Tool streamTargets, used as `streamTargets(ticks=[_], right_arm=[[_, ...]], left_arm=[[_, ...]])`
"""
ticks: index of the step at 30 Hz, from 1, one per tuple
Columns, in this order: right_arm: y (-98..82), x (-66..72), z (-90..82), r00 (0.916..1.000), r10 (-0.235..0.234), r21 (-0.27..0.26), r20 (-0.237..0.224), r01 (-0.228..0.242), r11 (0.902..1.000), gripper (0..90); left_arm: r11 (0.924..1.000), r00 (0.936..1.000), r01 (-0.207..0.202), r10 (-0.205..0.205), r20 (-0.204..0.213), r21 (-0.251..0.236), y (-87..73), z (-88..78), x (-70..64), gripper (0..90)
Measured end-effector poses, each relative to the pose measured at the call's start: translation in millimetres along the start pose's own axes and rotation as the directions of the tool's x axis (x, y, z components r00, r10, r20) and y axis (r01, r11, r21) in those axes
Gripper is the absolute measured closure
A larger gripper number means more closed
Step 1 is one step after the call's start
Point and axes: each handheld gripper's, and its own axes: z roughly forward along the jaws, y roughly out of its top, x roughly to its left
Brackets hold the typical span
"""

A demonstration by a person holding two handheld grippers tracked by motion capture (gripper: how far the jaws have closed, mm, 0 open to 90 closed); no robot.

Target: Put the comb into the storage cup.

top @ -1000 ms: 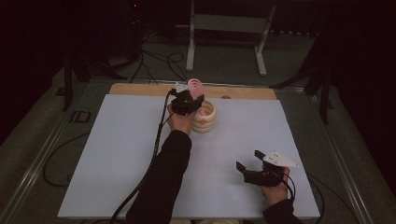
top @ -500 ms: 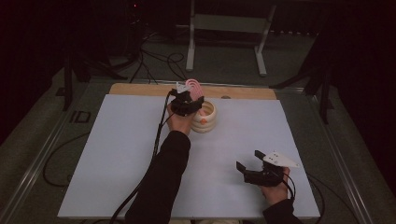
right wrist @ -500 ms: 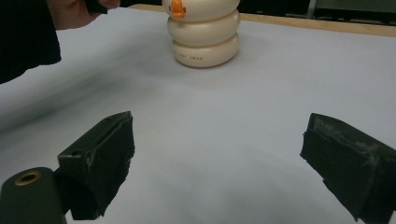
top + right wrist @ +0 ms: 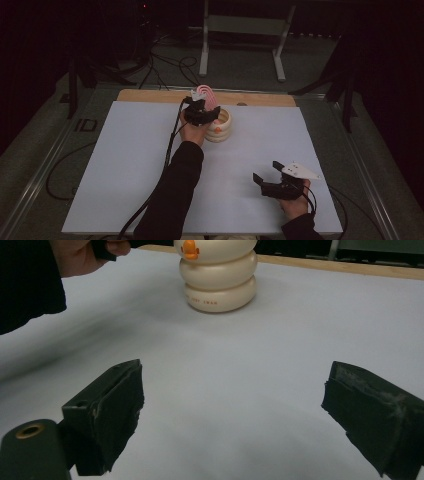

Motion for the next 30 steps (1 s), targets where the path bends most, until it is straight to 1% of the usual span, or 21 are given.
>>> streamTargets(ticks=[2, 3, 4, 7, 8, 10, 13, 15, 16, 17, 18, 22, 24, 26, 28, 29, 30], right_arm=[[0.0, -0.1, -0.1, 1.0, 0.0, 0.0, 0.0, 0.0, 1.0, 8.8], [0.0, -0.1, -0.1, 1.0, 0.0, 0.0, 0.0, 0.0, 1.0, 8.8], [-0.1, -0.2, -0.1, 1.0, 0.0, 0.0, 0.0, 0.0, 1.0, 8.7], [-0.2, 0.1, -0.2, 1.0, 0.001, -0.001, 0.0, -0.001, 1.0, 8.7], [-0.2, 0.1, -0.2, 1.0, 0.001, -0.001, 0.0, -0.001, 1.0, 8.7], [-0.5, 0.5, 0.1, 1.0, 0.0, 0.0, 0.0, 0.0, 1.0, 8.7], [-0.5, 0.6, 0.0, 1.0, 0.0, 0.001, -0.001, 0.0, 1.0, 8.7], [-0.5, 0.5, -0.1, 1.0, 0.0, 0.001, -0.001, 0.0, 1.0, 8.7], [-0.5, 0.5, -0.1, 1.0, 0.0, 0.001, -0.001, 0.0, 1.0, 8.7], [-0.8, 0.3, -0.1, 1.0, 0.0, 0.002, 0.001, 0.0, 1.0, 8.8], [-0.9, 0.3, -0.1, 1.0, 0.0, 0.002, 0.001, 0.0, 1.0, 8.7], [-1.0, 0.1, -0.2, 1.0, 0.0, 0.003, 0.002, 0.0, 1.0, 8.8], [-1.1, 0.1, -0.3, 1.0, -0.001, 0.003, 0.001, 0.001, 1.0, 8.7], [-1.2, 0.0, -0.5, 1.0, 0.0, 0.004, 0.003, 0.0, 1.0, 8.8], [-1.2, 0.0, -0.7, 1.0, 0.003, 0.004, 0.002, -0.003, 1.0, 8.7], [-1.3, -0.1, -0.9, 1.0, 0.005, 0.005, 0.004, -0.005, 1.0, 8.7], [-1.5, -0.3, -1.0, 1.0, 0.004, 0.006, 0.005, -0.004, 1.0, 8.7]], left_arm=[[1.0, 1.0, 0.0, 0.0, -0.005, -0.001, -0.4, 0.1, -0.2, 37.8], [1.0, 1.0, 0.0, 0.0, -0.005, -0.001, -0.4, 0.1, -0.2, 35.1], [1.0, 0.9999, 0.003, -0.003, -0.011, -0.002, -0.7, 0.1, -0.4, 35.1], [1.0, 0.9998, -0.006, 0.006, -0.019, 0.001, -0.8, 0.4, -0.9, 26.1], [0.9999, 0.9997, -0.012, 0.012, -0.021, 0.004, -0.8, 0.3, -1.2, 26.1], [0.9999, 0.9994, -0.012, 0.012, -0.032, 0.006, -0.7, 0.5, -1.4, 21.9], [1.0, 0.9994, -0.009, 0.009, -0.032, 0.004, -0.7, 0.2, -0.8, 17.5], [1.0, 0.9994, -0.009, 0.009, -0.032, 0.004, -0.7, 0.2, -0.8, 17.5], [1.0, 0.999, -0.007, 0.008, -0.044, 0.003, -0.7, -0.9, 0.2, 17.5], [1.0, 0.9986, -0.009, 0.009, -0.052, 0.004, -0.6, -1.0, 0.2, 15.5], [0.9999, 0.9983, -0.01, 0.01, -0.057, 0.003, -0.6, -1.3, 0.2, 15.4], [0.9999, 0.9981, -0.013, 0.014, -0.06, 0.006, -0.9, -1.6, 0.3, 13.6], [0.9998, 0.997, -0.019, 0.019, -0.075, 0.011, -1.3, -1.4, 0.0, 11.2], [0.9999, 0.9974, -0.013, 0.013, -0.07, 0.01, -1.7, -1.4, 0.7, 6.6], [0.9998, 0.9976, -0.018, 0.018, -0.067, 0.013, -1.9, -1.6, 1.3, 5.9], [0.9997, 0.9976, -0.018, 0.02, -0.066, 0.018, -1.8, -1.6, 1.7, 3.5], [0.9996, 0.9977, -0.018, 0.019, -0.064, 0.021, -1.7, -1.5, 1.9, 3.0]])
